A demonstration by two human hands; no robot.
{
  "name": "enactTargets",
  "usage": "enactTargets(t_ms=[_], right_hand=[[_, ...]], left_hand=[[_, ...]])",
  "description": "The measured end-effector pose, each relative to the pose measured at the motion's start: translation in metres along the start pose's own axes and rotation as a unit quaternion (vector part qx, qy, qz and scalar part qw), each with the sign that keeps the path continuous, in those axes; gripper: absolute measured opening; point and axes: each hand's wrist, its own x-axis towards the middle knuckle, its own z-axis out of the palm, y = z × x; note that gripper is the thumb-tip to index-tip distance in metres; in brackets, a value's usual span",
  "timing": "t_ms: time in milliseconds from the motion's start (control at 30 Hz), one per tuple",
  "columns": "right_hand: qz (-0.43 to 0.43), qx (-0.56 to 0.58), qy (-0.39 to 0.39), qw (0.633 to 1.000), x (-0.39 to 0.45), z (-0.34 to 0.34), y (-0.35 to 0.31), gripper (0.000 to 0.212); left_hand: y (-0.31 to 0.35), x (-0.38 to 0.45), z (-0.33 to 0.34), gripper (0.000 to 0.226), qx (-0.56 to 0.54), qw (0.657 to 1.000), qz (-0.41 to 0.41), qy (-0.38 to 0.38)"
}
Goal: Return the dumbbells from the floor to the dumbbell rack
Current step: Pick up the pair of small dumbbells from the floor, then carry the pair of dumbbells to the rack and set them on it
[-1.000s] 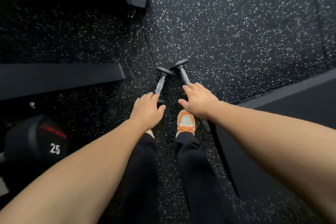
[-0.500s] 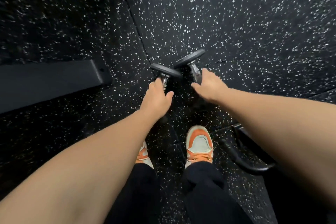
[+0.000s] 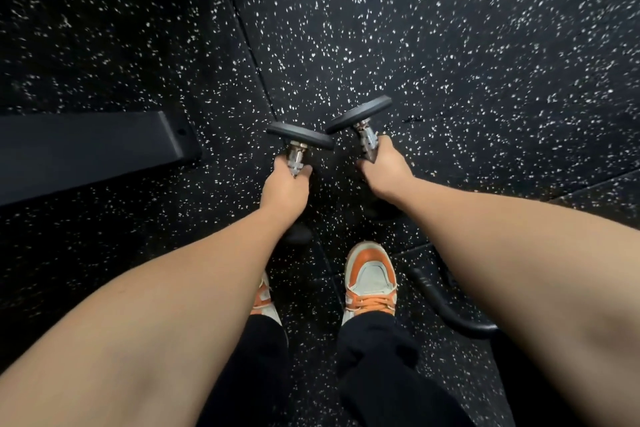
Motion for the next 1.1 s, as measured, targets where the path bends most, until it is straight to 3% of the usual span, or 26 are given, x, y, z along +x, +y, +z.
enactTargets(t_ms=[67,267,367,500,667,833,1100], right_hand=[[0.005,0.002,-0.001,1.0,-0.02,-0.012,-0.003,0.02],[-0.004,-0.007,-0.022,1.0,-0.108,-0.063,-0.035,0.016],[-0.018,-0.009,-0.035,0.999,-0.166,-0.094,-0.06,0.015],[-0.071,-0.008,-0.058,0.996,-0.25,-0.14,-0.103,0.017],[-0.18,-0.029,-0.082,0.98,-0.355,-0.198,-0.16,0.023],[-0.27,-0.078,-0.121,0.952,-0.448,-0.235,-0.209,0.027],[-0.391,-0.165,-0.176,0.888,-0.588,-0.23,-0.248,0.03]], left_hand=[[0.005,-0.02,-0.009,0.033,-0.029,0.999,-0.016,0.011],[0.033,-0.11,-0.051,0.019,-0.116,0.992,-0.033,0.047],[0.054,-0.169,-0.076,0.029,-0.151,0.986,-0.046,0.056],[0.08,-0.255,-0.119,0.039,-0.209,0.972,-0.073,0.08],[0.104,-0.366,-0.179,0.024,-0.253,0.954,-0.049,0.153],[0.104,-0.467,-0.225,0.027,-0.337,0.914,-0.042,0.221],[0.06,-0.614,-0.249,0.036,-0.46,0.816,-0.055,0.346]])
